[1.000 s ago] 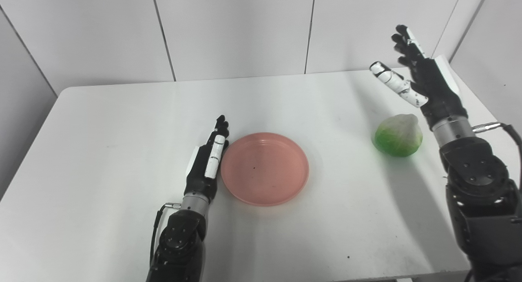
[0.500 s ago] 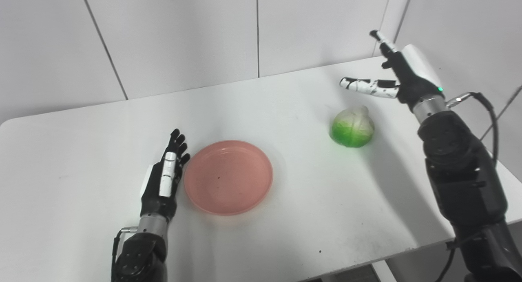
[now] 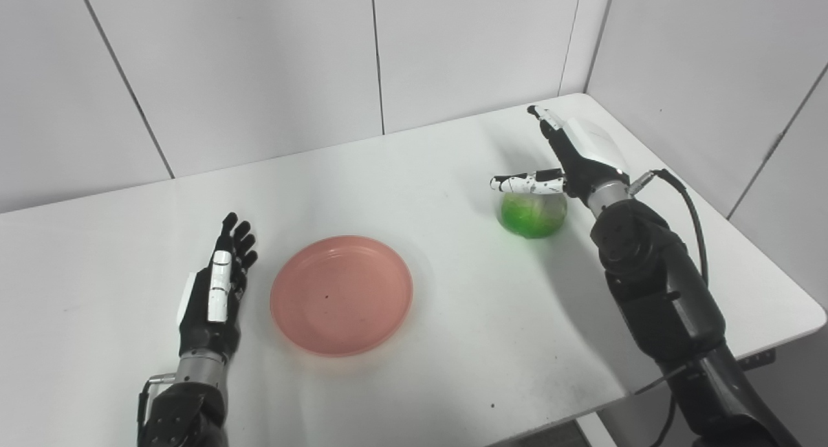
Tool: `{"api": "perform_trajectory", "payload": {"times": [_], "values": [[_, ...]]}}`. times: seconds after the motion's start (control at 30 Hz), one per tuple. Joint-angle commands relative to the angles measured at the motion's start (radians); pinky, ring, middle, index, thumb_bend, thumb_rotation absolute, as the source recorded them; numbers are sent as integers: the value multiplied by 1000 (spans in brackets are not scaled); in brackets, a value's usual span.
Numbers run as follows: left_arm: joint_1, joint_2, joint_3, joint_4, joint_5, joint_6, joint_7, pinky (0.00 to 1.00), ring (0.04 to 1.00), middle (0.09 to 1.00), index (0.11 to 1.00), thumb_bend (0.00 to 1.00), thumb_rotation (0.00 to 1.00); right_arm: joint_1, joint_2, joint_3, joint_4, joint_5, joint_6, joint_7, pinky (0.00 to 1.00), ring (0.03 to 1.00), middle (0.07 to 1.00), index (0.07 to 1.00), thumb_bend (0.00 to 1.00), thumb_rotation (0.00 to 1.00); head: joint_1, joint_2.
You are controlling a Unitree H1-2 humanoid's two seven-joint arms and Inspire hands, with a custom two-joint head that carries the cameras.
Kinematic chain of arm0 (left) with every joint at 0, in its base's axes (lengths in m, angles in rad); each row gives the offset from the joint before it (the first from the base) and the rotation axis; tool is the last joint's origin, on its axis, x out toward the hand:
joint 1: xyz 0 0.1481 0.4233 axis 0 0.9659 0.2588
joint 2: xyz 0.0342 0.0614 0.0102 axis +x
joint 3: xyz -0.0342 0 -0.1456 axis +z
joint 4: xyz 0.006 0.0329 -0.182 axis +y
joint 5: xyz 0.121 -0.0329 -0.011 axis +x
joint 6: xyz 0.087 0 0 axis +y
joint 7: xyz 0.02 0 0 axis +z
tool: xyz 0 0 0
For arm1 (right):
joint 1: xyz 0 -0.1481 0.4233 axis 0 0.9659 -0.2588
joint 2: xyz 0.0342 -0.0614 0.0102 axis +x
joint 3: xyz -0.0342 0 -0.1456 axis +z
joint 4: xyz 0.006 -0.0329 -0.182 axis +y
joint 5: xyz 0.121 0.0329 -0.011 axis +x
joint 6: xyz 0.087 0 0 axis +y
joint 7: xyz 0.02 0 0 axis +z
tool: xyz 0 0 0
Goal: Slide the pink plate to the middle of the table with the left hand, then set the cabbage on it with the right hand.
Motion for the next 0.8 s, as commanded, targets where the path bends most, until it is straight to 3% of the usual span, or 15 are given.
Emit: {"api": "perform_trajectory", "payload": {"times": [0.0,0.27,0.5,0.63,0.77], "values": [[7,3,6,5,-7,-21,-5,969,975,972,979,682,1000,-37,-19,3,2,-21,-8,-30,1000,978,977,960,995,535,1,-1],[6,2,8,2,-21,-19,-17,994,981,973,983,702,1000,-47,-29,34,57,-71,-7,-29,1000,967,970,956,1000,515,4,2],[10,2,4,-8,-15,-17,-14,986,978,973,980,707,1000,-50,-32,21,47,-152,-7,93,1000,971,970,960,999,424,5,3],[13,0,3,-16,-9,-10,-8,973,974,972,972,710,1000,-49,-21,-3,33,-158,-7,158,1000,953,966,940,1000,324,6,5],[13,1,0,-16,-6,-13,-7,971,974,972,977,703,1000,-51,-25,-14,27,-153,-7,215,853,912,970,925,1000,248,7,9]]}}
